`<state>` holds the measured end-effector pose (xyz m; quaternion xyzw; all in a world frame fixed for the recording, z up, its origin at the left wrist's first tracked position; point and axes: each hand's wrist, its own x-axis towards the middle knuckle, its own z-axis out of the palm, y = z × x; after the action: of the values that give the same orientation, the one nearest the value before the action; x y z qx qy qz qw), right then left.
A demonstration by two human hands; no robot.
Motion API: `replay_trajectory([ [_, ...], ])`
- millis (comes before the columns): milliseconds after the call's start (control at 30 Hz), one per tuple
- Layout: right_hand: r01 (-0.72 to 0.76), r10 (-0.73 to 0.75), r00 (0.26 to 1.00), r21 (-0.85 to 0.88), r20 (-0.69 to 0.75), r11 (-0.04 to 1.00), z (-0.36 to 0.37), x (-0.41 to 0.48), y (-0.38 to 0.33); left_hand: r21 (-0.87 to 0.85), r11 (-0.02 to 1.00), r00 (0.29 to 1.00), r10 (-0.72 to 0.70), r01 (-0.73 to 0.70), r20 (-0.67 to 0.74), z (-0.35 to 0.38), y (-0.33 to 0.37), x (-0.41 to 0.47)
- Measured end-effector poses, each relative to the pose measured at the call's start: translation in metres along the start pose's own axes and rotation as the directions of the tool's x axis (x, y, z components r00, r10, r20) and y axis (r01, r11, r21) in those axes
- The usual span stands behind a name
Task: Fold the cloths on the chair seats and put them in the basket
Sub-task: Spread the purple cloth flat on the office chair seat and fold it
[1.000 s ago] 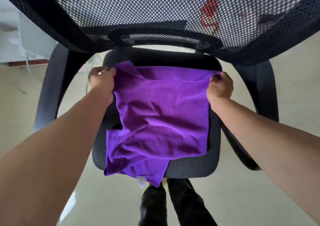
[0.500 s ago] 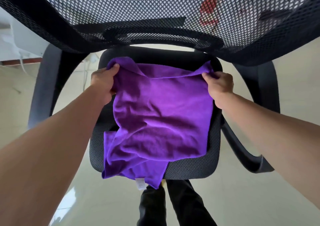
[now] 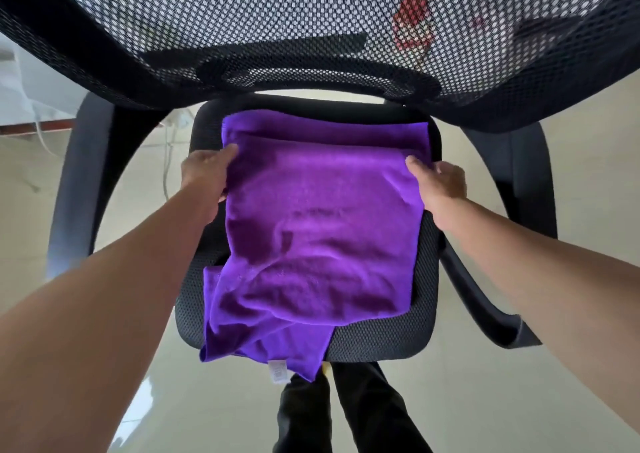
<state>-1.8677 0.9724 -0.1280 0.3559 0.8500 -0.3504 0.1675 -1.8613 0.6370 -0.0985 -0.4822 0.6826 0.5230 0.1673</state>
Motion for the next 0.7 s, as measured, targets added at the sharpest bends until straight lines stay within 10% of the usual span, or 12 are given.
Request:
replay_trajectory([
  [700, 0.087, -0.102, 0.987, -0.123, -0.128, 0.989, 0.0, 0.01, -0.023, 0.03, 0.995, 0.978, 0.1, -0.096, -0.181, 0.002, 0.006, 0.02],
])
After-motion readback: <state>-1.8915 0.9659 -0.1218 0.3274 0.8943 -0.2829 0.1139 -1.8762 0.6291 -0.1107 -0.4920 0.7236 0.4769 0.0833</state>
